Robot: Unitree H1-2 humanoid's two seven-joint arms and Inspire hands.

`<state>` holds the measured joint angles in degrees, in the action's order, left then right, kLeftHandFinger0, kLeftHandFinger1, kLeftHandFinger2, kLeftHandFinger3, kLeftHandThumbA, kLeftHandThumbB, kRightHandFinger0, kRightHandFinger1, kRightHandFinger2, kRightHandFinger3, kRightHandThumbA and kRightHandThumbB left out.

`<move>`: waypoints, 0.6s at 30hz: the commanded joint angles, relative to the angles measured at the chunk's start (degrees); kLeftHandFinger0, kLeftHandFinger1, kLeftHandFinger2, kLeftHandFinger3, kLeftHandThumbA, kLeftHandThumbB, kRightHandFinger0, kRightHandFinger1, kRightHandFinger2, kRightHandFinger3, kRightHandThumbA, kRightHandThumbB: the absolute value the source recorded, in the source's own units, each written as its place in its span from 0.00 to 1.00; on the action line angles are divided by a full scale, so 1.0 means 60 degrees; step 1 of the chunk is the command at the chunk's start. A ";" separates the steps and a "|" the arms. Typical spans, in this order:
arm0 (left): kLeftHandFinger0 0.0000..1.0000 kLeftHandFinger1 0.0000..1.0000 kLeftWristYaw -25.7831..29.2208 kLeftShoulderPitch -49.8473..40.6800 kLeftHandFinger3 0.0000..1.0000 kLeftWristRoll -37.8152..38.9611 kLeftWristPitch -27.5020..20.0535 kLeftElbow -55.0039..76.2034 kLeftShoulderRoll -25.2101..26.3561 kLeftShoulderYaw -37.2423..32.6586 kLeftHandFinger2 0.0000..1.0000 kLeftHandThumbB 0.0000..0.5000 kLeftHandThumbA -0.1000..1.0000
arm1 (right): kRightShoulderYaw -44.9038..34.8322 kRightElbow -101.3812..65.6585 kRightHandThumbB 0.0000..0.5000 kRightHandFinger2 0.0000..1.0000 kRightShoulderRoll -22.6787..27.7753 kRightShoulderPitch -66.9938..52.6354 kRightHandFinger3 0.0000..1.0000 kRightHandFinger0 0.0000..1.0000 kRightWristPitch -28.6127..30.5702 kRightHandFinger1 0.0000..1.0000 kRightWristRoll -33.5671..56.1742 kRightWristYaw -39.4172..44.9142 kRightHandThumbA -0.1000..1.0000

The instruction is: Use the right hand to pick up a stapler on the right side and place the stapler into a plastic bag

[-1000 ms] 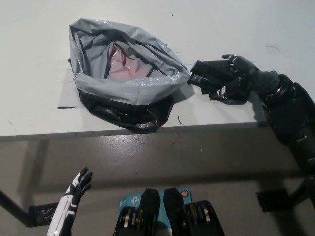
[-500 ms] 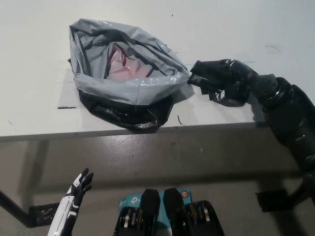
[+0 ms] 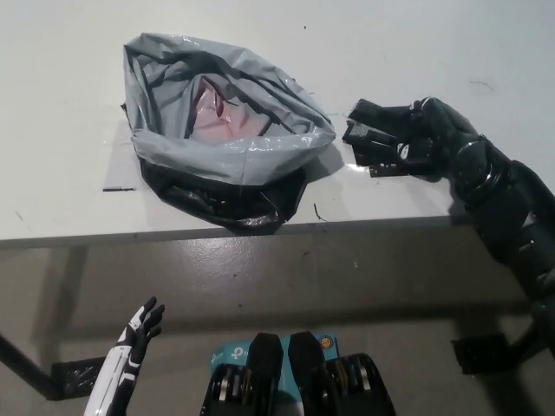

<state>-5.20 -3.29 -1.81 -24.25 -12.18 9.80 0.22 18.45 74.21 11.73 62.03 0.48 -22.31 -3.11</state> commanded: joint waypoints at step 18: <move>1.00 1.00 0.0097 -0.0104 1.00 -0.0103 -0.0446 -0.0328 0.0025 0.0002 1.00 1.00 1.00 | -0.2577 -0.2997 0.38 0.68 -0.0486 0.0392 0.58 0.10 0.0378 0.43 0.1899 -0.0384 0.21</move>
<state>-5.19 -3.81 -1.83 -24.48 -14.19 9.80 0.26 6.82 68.59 10.59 59.31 3.09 -16.09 -5.46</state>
